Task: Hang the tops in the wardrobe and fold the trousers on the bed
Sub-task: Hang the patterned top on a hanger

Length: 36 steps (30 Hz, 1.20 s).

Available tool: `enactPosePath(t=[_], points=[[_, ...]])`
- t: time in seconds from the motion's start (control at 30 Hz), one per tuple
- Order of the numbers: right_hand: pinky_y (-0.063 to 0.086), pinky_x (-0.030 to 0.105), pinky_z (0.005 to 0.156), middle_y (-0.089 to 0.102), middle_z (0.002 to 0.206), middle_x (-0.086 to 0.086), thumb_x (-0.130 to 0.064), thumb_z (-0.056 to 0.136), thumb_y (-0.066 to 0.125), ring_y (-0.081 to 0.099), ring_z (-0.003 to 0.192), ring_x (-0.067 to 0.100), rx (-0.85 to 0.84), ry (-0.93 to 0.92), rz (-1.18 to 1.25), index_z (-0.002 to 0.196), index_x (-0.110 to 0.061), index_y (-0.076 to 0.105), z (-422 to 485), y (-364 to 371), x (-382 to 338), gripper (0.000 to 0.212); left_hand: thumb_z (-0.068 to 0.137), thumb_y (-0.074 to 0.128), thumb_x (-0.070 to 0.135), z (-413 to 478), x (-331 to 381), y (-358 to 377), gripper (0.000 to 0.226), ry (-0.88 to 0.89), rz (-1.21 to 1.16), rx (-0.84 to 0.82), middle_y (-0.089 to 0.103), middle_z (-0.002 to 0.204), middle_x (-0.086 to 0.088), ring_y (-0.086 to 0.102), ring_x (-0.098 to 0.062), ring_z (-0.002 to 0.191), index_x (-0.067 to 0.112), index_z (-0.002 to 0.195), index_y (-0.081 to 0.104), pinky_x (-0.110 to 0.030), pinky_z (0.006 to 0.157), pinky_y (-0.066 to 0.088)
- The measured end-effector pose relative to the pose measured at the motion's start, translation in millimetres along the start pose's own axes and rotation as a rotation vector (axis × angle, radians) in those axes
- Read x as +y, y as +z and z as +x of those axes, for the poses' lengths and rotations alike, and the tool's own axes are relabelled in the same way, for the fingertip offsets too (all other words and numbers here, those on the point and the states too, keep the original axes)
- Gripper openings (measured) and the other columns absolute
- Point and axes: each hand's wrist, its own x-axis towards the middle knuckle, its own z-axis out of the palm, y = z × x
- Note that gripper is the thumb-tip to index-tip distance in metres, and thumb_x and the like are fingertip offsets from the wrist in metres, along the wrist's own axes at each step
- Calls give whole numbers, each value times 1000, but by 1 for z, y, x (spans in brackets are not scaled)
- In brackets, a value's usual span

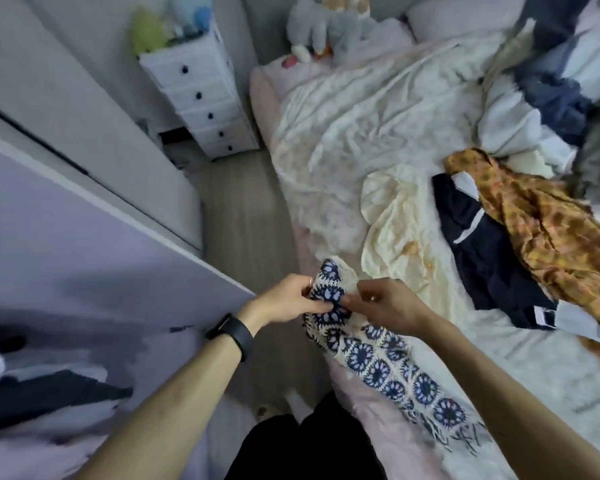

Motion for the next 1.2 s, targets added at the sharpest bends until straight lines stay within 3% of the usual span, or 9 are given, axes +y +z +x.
enactPosePath(t=[0.07, 0.17, 0.27, 0.37, 0.5, 0.67, 0.8, 0.9, 1.2], points=[[49, 35, 55, 55, 57, -12, -54, 94, 63, 56, 54, 5, -32, -98, -12, 67, -21, 53, 14, 12, -42, 44, 86, 80, 14, -30, -17, -24, 21, 13, -73, 124, 75, 99, 3, 67, 3, 86, 5, 103, 72, -19, 82, 52], [52, 43, 66, 51, 54, -13, -51, 94, 63, 58, 56, 6, -26, -148, 37, 69, -19, 44, 26, 28, -93, 45, 83, 83, 18, -62, -30, -47, 22, 64, -209, 333, 73, 98, 7, 68, -10, 94, 19, 99, 67, -27, 88, 55], [44, 31, 54, 42, 55, -11, -44, 95, 66, 66, 56, 6, -8, -189, 224, 73, -21, 39, 29, 63, -158, 42, 83, 79, 43, -114, -50, -61, 37, 117, -163, 867, 64, 100, 21, 64, 1, 91, 34, 111, 56, -17, 79, 52], [42, 20, 52, 53, 62, 1, -36, 96, 68, 67, 57, 10, 61, -195, 459, 83, -15, 47, 28, 97, -215, 33, 91, 64, 54, -171, -69, -56, 19, 314, -83, 1265, 60, 95, 24, 62, 0, 85, 48, 101, 48, -12, 69, 47], [57, 39, 77, 75, 71, 4, -31, 97, 67, 73, 77, 22, -4, -172, 610, 99, -6, 56, 16, 150, -280, 27, 94, 60, 57, -231, -100, -38, 21, 391, 65, 1387, 58, 92, 22, 59, -1, 82, 45, 100, 44, -8, 69, 41], [41, 20, 44, 77, 82, 6, -31, 96, 68, 76, 77, 23, -111, -255, 537, 102, -7, 57, -8, 206, -330, 27, 86, 61, 63, -276, -123, -54, 45, 149, 153, 1582, 64, 99, 6, 62, -17, 88, 29, 111, 49, -29, 68, 51], [31, 19, 39, 73, 76, -1, -31, 98, 65, 66, 58, 17, -181, -281, 499, 90, -12, 51, -26, 234, -362, 26, 86, 71, 57, -315, -145, -81, 57, 5, 367, 1657, 70, 104, -6, 65, -27, 96, 9, 117, 62, -40, 78, 53], [29, 20, 38, 74, 77, -1, -28, 103, 58, 61, 49, 15, -236, -294, 525, 88, -12, 48, -37, 245, -379, 25, 90, 59, 55, -337, -153, -89, 52, -4, 422, 1666, 71, 100, -3, 66, -24, 93, 10, 115, 64, -41, 83, 51], [51, 32, 60, 75, 69, -7, -39, 100, 57, 68, 51, 16, -39, -653, 47, 82, 0, 56, -40, 268, -417, 43, 87, 54, 30, -404, -186, -93, 19, -10, 622, 1855, 67, 71, 1, 61, -25, 61, 16, 94, 66, -32, 57, 47]])
